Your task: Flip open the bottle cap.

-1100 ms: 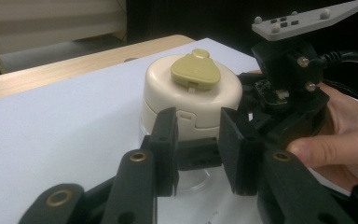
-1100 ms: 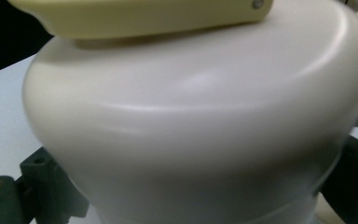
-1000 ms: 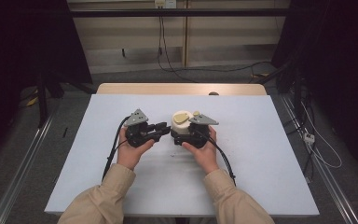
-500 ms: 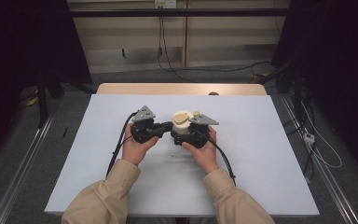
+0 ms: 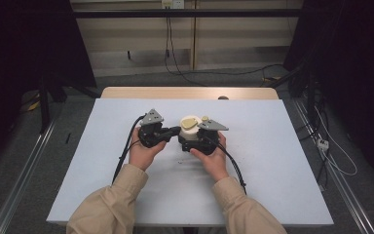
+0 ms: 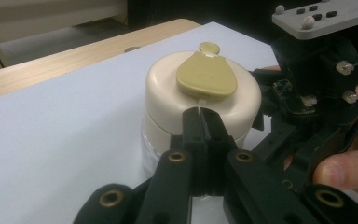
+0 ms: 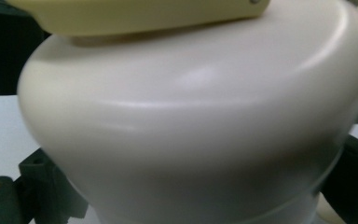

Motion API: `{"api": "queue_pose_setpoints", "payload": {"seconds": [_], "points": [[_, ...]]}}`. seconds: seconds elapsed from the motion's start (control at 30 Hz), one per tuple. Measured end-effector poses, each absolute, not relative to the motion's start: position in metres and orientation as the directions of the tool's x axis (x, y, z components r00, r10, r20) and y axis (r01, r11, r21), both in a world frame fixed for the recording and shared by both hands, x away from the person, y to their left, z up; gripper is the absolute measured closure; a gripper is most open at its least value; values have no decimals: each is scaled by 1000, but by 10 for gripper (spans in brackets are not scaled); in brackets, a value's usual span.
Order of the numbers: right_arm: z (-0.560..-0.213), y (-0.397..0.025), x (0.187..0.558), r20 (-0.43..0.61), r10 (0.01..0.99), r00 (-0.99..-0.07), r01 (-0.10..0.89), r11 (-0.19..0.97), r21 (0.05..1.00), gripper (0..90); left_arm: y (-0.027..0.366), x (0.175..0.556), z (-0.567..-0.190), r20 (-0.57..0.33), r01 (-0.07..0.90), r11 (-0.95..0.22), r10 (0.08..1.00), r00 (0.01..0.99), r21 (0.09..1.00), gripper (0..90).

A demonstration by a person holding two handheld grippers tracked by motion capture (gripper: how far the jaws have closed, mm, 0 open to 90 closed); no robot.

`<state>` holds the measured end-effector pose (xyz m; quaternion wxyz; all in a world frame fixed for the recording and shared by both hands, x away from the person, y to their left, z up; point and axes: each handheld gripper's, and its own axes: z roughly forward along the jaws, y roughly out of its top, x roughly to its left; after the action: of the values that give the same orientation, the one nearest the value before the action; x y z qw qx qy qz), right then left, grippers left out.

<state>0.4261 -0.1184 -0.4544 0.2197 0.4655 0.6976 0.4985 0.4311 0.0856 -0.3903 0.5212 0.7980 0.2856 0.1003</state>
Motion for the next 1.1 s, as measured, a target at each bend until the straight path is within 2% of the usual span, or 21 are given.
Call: {"api": "queue_pose_setpoints", "payload": {"seconds": [1.1], "points": [[-455,-118,426,162,868,-470,433,67,899,32,82,436,-381,-131,362,-322,562,817,875,900]]}}
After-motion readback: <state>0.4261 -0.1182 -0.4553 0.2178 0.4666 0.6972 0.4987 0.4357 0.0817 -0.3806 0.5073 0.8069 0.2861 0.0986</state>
